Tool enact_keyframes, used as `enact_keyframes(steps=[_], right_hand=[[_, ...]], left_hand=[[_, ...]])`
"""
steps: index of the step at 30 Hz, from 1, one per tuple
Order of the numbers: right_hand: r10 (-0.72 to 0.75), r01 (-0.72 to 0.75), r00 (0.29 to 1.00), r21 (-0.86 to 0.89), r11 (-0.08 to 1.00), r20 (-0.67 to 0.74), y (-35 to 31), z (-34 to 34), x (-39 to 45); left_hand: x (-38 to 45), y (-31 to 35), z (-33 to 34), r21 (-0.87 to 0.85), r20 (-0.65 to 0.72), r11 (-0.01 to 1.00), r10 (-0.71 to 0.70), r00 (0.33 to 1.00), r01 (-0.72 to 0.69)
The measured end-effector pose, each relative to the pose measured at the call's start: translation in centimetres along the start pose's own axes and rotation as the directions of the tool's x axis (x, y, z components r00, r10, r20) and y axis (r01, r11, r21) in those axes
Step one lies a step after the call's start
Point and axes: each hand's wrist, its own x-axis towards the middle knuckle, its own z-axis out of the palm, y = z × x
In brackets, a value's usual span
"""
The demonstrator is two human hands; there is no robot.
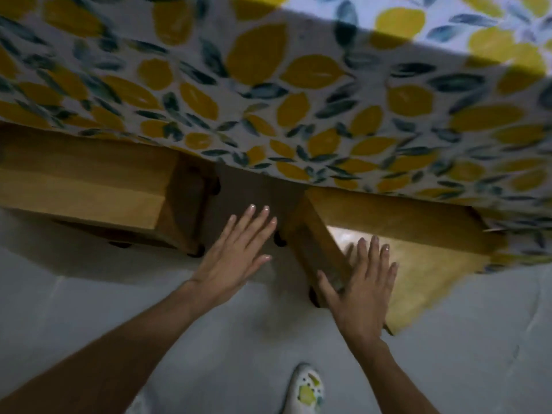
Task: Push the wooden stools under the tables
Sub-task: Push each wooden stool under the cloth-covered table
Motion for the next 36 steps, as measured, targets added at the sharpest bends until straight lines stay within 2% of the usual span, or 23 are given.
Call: enact_keyframes(steps=[2, 5, 10, 15, 21, 26, 30, 36], right_hand=[[0.022, -0.022, 1.000, -0.033, 0.999, 0.012, 3.4, -0.3, 1.0], [0.036, -0.029, 0.994, -0.071, 0.997, 0.102, 6.6, 0.0, 2.1], [0.000, 0.011, 0.989, -0.077, 0.997, 0.150, 7.6, 0.3, 2.7], [-0.033, 0.037, 0.990, -0.024, 0.999, 0.136, 8.2, 0.1, 2.6], [-0.079, 0.085, 0.983, -0.028, 0.996, 0.166, 9.4, -0.4, 2.8], [-0.242, 0.254, 0.946, -0.029, 0.967, 0.218, 13.3, -1.1, 3.7], [-0.392, 0.415, 0.873, -0.020, 0.910, 0.289, 16.8, -2.1, 5.1], [-0.501, 0.539, 0.799, -0.027, 0.842, 0.333, 21.6, -2.9, 7.2]], left_hand=[[3.6, 4.1, 1.2, 0.039, 0.013, 0.998, 0.052, 0.999, -0.052], [8.5, 8.0, 2.5, 0.098, 0.049, 0.988, 0.117, 0.992, -0.121], [11.9, 8.8, 2.8, 0.218, 0.113, 0.940, 0.242, 0.964, -0.262], [11.8, 9.6, 2.2, 0.221, 0.172, 0.952, 0.176, 0.969, -0.212], [11.0, 11.1, 1.9, 0.205, 0.116, 0.964, 0.149, 0.982, -0.171], [9.1, 15.0, 3.2, 0.186, 0.083, 0.983, -0.022, 0.996, 0.007], [7.6, 18.0, 4.1, 0.190, 0.088, 0.971, -0.161, 0.983, 0.142], [8.2, 19.5, 4.4, 0.218, 0.077, 0.975, -0.071, 0.995, 0.052]])
